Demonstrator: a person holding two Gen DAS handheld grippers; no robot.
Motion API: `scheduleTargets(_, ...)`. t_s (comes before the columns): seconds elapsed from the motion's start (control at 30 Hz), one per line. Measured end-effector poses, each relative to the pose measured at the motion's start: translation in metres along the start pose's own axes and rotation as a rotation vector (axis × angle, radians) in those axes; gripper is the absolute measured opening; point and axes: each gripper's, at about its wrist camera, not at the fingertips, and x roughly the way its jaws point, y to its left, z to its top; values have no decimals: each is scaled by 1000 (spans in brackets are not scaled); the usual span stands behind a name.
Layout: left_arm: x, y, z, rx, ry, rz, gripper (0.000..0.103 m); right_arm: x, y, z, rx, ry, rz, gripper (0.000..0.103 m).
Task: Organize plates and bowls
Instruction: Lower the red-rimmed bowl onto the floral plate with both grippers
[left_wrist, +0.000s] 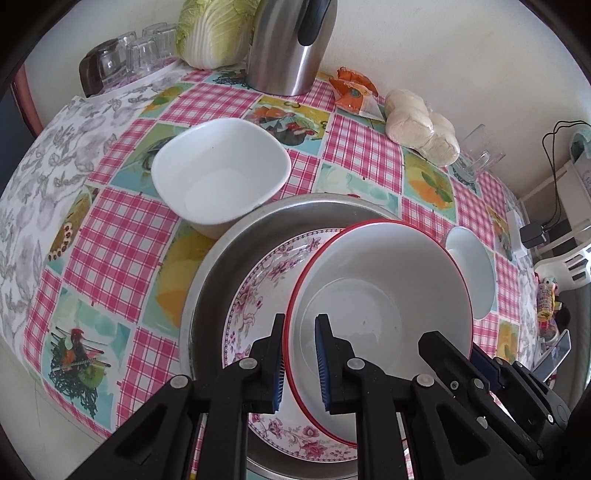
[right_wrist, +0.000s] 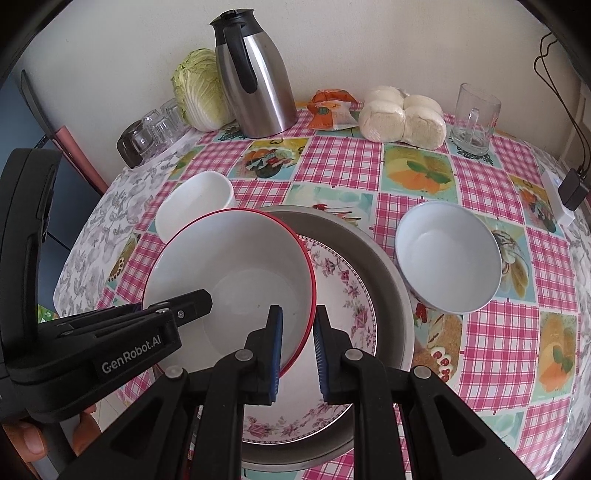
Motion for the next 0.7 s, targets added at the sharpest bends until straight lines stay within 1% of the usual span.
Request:
scheduleTargets(0.43, 17, -1, 0, 1, 58, 29, 17, 16, -4, -2, 12, 50, -5, 17)
scheduleTargets(0.7, 18, -1, 0, 10, 53, 37, 17, 18, -6, -3, 19, 48, 8, 18)
